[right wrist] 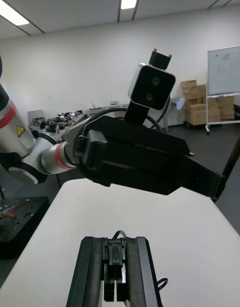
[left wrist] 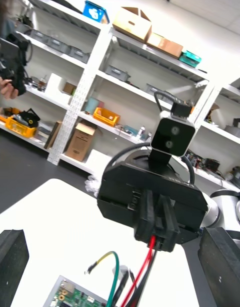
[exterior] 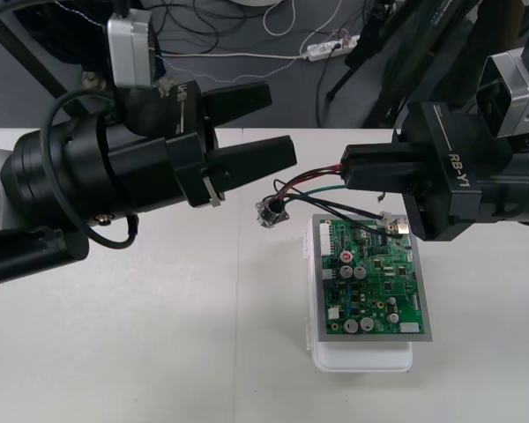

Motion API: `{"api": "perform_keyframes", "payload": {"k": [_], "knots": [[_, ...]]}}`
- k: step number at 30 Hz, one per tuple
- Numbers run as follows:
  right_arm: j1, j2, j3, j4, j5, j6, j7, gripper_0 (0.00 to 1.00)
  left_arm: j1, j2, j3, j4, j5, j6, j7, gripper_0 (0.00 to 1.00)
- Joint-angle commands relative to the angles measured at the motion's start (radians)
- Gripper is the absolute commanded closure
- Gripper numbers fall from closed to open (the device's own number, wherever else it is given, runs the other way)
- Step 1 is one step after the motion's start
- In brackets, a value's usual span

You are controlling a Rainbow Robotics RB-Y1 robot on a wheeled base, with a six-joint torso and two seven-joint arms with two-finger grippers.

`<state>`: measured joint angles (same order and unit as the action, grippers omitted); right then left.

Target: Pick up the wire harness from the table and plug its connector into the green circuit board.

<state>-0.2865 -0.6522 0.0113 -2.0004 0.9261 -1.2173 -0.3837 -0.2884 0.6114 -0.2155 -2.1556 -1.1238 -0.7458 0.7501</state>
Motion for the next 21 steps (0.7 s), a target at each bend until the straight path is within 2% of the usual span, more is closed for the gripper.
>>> {"api": "perform_keyframes", "payload": {"k": [1, 12, 21], "knots": [[0.044, -0.006, -0.036, -0.078, 0.011, 0.044, 0.040, 1.00, -0.009, -0.007, -0.058, -0.030, 0.009, 0.046, -0.152, 0.00], [0.098, 0.039, -0.036, -0.133, 0.027, 0.061, 0.045, 1.00, -0.078, 0.119, -0.148, -0.030, 0.119, 0.025, -0.239, 0.00], [0.110, 0.065, -0.025, -0.164, 0.068, 0.074, 0.040, 1.00, -0.104, 0.153, -0.166, -0.030, 0.141, -0.012, -0.239, 0.00]]}}
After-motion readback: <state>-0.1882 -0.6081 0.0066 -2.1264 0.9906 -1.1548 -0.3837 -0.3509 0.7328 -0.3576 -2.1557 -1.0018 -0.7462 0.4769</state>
